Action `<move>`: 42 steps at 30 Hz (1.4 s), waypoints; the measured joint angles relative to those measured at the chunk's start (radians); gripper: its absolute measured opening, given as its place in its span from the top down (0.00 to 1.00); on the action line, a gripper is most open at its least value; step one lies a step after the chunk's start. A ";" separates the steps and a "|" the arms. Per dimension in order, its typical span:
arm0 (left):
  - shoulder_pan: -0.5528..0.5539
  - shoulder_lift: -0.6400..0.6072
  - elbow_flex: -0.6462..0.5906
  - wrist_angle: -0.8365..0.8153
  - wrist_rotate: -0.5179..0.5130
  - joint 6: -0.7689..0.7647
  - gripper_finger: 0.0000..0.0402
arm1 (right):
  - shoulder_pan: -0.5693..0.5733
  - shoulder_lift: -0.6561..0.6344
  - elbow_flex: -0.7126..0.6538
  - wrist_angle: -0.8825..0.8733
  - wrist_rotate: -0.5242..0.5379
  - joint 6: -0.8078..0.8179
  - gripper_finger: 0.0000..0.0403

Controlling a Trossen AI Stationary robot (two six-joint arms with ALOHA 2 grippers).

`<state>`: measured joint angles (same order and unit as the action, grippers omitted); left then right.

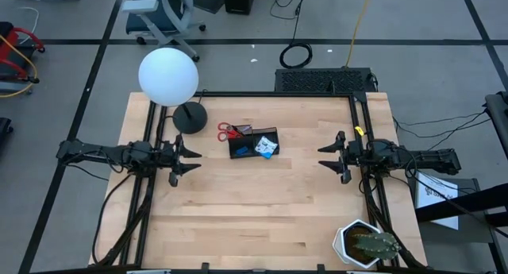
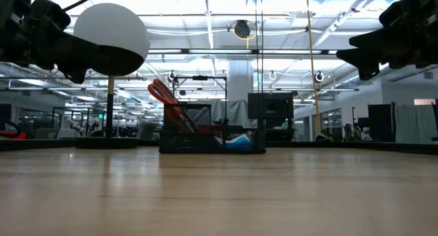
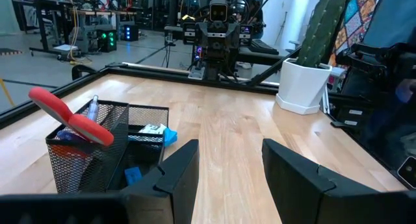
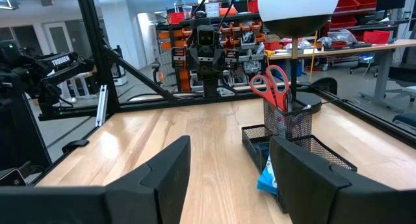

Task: Pick and place office supplies into organizer
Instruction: Return to Home Position

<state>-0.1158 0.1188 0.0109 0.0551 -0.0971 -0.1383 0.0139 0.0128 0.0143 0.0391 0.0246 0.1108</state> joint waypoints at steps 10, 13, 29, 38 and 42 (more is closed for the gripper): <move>0.000 0.000 0.000 0.000 0.000 0.000 0.57 | 0.000 0.000 0.000 0.000 0.000 0.000 0.50; 0.000 0.000 0.000 0.000 0.000 0.000 0.57 | 0.000 0.000 0.000 0.000 0.000 0.000 0.50; 0.000 0.000 0.000 0.000 0.000 0.000 0.57 | 0.000 0.000 0.000 0.000 0.000 0.000 0.48; 0.000 0.000 0.000 0.000 0.000 0.000 0.57 | 0.000 0.000 0.000 0.000 0.000 0.000 0.49; 0.000 0.000 0.000 0.000 0.000 0.000 0.57 | 0.000 0.000 0.000 0.000 0.000 0.000 0.49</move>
<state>-0.1158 0.1186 0.0113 0.0555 -0.0972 -0.1383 0.0139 0.0127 0.0143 0.0391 0.0246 0.1109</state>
